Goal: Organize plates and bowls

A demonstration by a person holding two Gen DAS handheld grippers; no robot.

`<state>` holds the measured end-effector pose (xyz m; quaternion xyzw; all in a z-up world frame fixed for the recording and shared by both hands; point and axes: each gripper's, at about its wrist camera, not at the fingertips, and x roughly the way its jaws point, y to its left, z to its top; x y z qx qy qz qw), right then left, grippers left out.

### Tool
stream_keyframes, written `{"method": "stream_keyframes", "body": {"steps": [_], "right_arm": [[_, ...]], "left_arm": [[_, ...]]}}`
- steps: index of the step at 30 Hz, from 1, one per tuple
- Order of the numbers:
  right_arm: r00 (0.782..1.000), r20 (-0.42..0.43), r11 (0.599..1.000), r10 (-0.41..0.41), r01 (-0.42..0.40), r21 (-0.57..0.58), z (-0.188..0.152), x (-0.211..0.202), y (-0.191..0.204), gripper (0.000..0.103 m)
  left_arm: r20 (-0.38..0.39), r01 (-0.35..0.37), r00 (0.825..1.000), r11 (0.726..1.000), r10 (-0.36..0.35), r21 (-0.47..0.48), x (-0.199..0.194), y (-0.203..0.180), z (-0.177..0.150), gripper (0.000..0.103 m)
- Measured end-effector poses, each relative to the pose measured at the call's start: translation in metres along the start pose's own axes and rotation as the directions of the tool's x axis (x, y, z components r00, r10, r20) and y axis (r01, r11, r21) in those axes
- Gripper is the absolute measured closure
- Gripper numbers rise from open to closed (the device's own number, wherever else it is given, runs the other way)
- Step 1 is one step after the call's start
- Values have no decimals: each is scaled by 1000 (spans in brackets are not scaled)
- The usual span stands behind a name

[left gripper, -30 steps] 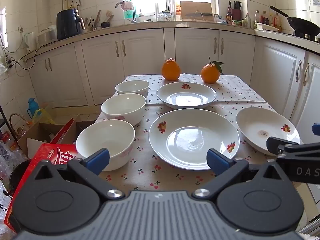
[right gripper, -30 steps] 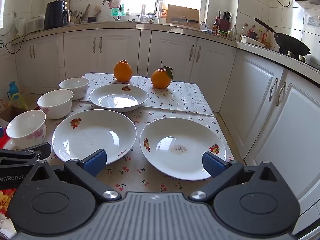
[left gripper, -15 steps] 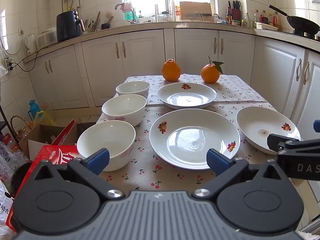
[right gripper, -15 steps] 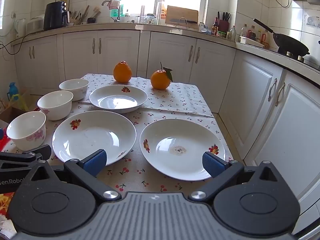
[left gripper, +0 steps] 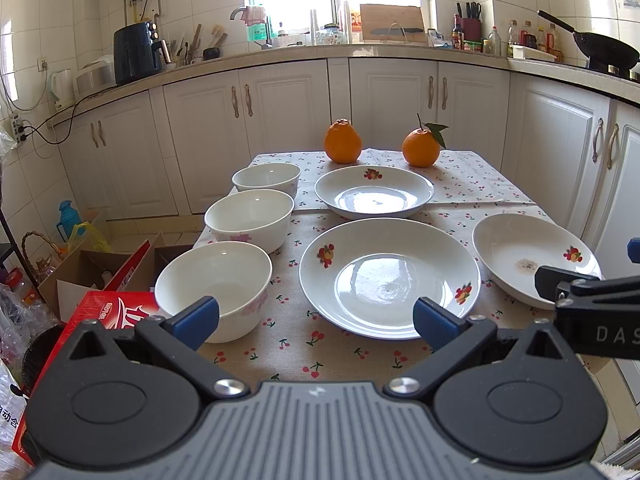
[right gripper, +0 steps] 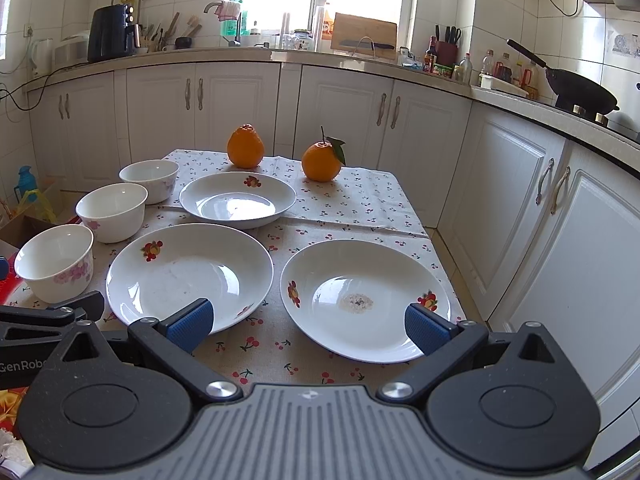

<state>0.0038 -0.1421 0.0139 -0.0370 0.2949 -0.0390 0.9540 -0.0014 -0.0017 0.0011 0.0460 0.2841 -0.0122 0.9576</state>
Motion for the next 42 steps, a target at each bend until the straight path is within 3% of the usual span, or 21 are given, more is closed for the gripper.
{"method": "stream_keyframes", "body": {"steps": [42], "right_arm": [[1000, 9, 1000, -4, 4, -4, -1, -4, 1, 0]], "left_arm": [[4, -4, 1000, 1000, 4, 1, -3, 1, 0, 1]]}}
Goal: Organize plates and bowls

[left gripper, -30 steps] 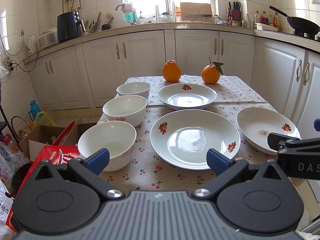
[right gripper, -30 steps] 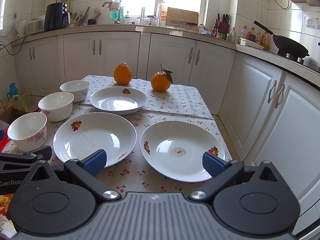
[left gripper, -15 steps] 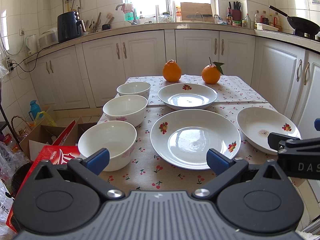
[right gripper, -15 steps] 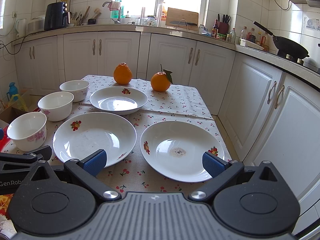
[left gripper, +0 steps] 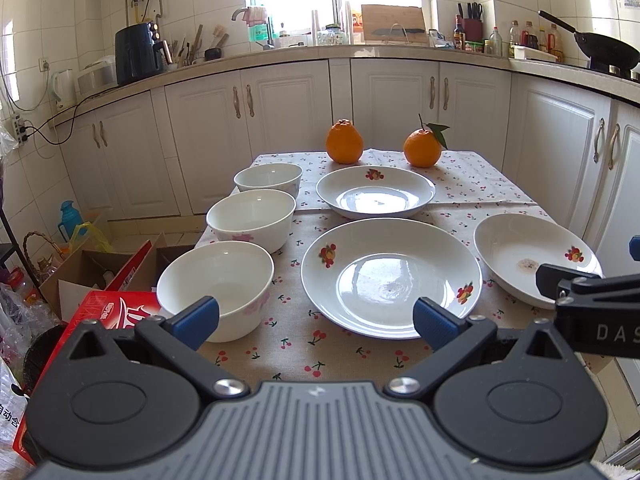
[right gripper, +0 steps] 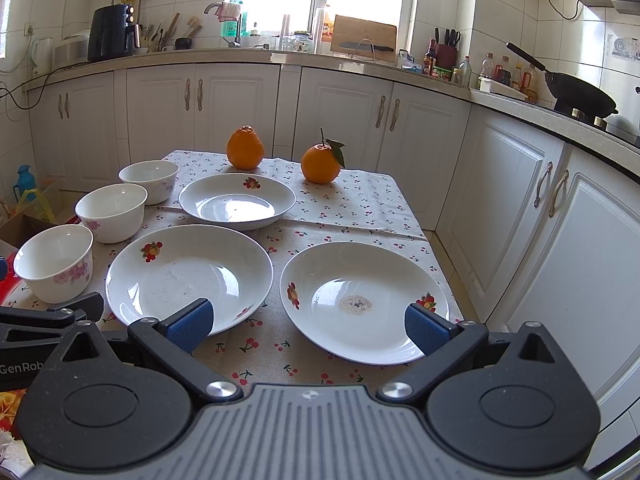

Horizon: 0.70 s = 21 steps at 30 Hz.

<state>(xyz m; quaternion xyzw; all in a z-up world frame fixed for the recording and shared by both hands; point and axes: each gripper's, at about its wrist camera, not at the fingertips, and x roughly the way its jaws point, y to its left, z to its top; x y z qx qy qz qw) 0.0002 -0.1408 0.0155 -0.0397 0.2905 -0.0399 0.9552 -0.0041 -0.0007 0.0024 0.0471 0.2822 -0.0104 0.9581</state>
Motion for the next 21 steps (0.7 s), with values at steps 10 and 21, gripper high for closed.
{"method": "stream_keyframes", "body": {"steps": [10, 21], "right_arm": [[1000, 2, 1000, 0, 0, 0, 1, 0, 0, 0], [1000, 5, 1000, -6, 6, -1, 1, 1, 0, 0]], "left_arm": [[1, 0, 1000, 1000, 0, 0, 1, 0, -1, 1], [3, 3, 1000, 1000, -3, 6, 2, -1, 1, 1]]}}
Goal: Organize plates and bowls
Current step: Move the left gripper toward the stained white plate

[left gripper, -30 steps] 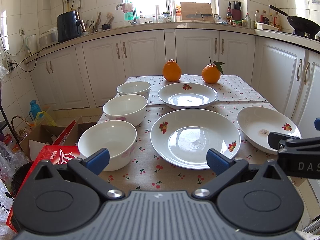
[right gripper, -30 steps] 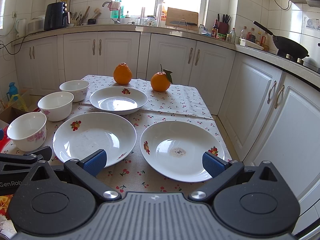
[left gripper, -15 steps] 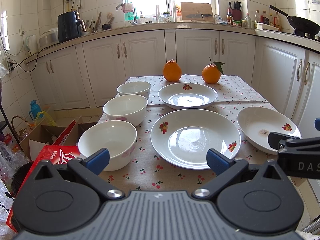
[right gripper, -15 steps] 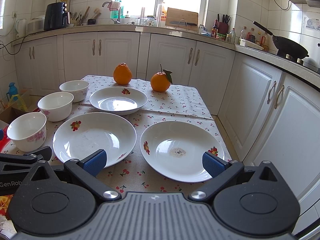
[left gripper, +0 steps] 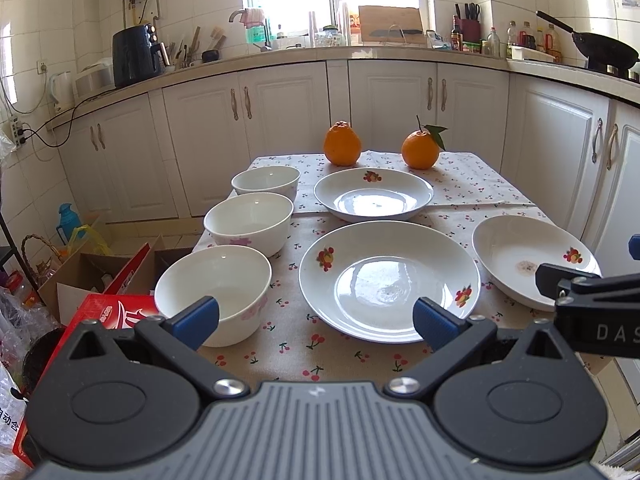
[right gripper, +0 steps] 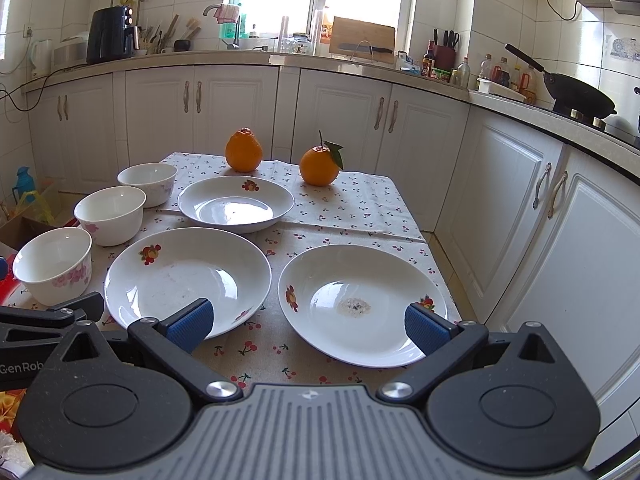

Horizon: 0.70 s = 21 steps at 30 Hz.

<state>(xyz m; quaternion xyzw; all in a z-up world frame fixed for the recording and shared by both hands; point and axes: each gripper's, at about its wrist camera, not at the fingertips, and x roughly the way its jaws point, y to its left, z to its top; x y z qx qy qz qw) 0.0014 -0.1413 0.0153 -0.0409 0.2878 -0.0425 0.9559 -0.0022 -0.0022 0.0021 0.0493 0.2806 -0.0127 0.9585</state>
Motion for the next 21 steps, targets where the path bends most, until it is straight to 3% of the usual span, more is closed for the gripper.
{"method": "stream_keyframes", "body": {"steps": [8, 18, 21], "right_arm": [[1000, 11, 1000, 10, -10, -12, 3, 2, -1, 0], [998, 46, 998, 50, -47, -48, 14, 11, -20, 0], [997, 43, 997, 58, -55, -62, 13, 17, -29, 0]], "left_arm": [[9, 20, 1000, 1000, -20, 18, 3, 0, 5, 1], [64, 92, 993, 991, -98, 95, 13, -4, 27, 1], [40, 127, 990, 986, -132, 107, 21, -5, 35, 1]]}}
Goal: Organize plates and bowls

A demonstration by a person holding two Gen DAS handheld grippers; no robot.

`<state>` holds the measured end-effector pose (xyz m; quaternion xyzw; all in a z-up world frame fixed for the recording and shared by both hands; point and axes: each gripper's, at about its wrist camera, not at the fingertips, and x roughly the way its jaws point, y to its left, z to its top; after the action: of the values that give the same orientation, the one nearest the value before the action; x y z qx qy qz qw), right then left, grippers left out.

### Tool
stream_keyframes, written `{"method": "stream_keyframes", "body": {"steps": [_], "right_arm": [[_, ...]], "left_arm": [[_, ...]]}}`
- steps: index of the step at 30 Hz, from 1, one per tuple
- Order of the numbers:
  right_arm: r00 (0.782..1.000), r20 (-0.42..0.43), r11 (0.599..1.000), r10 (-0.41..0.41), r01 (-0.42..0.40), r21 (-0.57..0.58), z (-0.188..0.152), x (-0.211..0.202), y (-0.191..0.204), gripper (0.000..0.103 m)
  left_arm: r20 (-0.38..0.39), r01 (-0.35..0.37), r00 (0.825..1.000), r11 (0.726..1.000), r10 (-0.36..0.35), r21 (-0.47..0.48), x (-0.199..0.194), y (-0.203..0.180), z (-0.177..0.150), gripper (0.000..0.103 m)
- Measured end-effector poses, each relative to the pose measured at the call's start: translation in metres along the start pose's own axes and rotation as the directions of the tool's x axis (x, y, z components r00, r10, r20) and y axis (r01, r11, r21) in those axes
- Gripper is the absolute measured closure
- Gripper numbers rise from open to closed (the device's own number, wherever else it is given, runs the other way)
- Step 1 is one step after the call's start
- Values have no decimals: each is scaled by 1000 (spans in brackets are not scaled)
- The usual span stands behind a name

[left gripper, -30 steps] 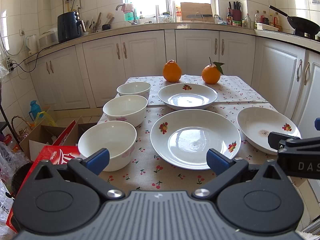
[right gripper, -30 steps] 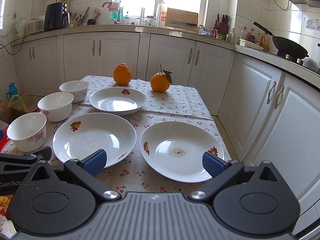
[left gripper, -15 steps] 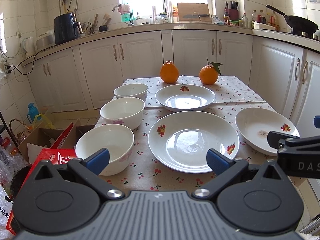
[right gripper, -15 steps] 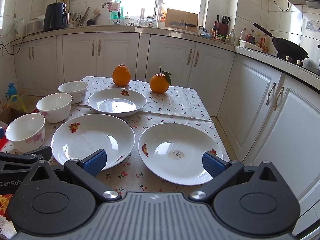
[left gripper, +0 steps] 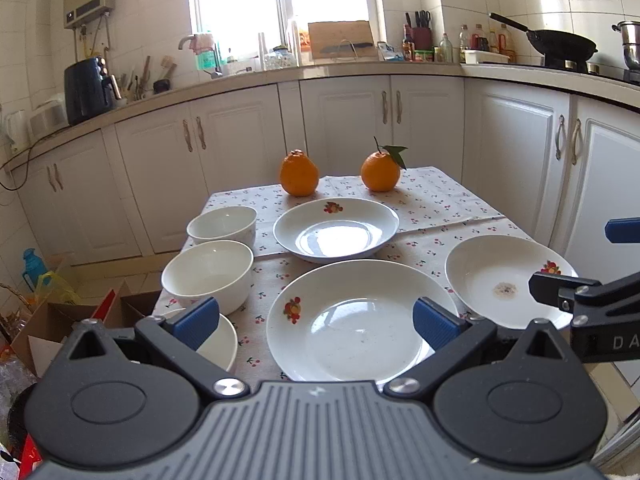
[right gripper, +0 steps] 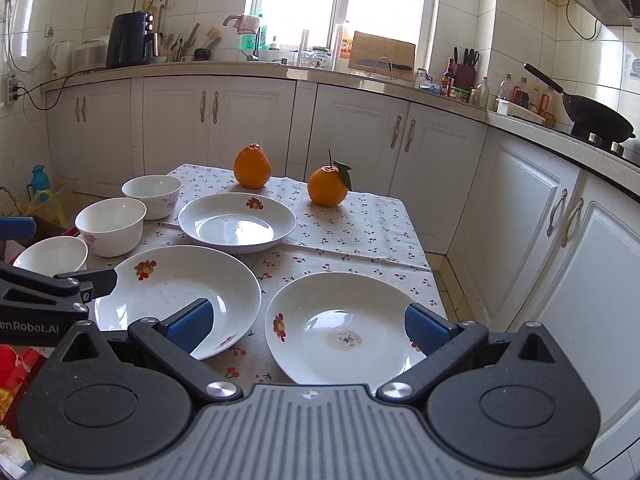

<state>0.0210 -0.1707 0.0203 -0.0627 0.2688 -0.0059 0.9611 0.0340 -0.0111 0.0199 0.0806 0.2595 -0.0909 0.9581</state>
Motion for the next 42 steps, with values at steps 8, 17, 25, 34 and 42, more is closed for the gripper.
{"method": "stream_keyframes", "body": {"steps": [8, 17, 25, 34, 42], "right_arm": [[996, -77, 999, -34, 34, 3, -13, 24, -21, 0], [986, -166, 999, -24, 28, 23, -31, 50, -47, 0], [974, -225, 998, 39, -28, 49, -48, 66, -70, 0], [945, -273, 980, 182, -152, 127, -62, 79, -90, 0], [937, -286, 979, 200, -182, 88, -66, 93, -92, 0]], "left_arm": [[-97, 124, 988, 992, -122, 9, 29, -3, 16, 1], [-135, 192, 974, 978, -180, 83, 57, -27, 32, 1], [-153, 307, 946, 941, -286, 145, 86, -55, 49, 1], [-233, 402, 904, 899, -358, 176, 129, -90, 58, 1], [-301, 468, 863, 867, -406, 170, 152, -107, 61, 1]]}}
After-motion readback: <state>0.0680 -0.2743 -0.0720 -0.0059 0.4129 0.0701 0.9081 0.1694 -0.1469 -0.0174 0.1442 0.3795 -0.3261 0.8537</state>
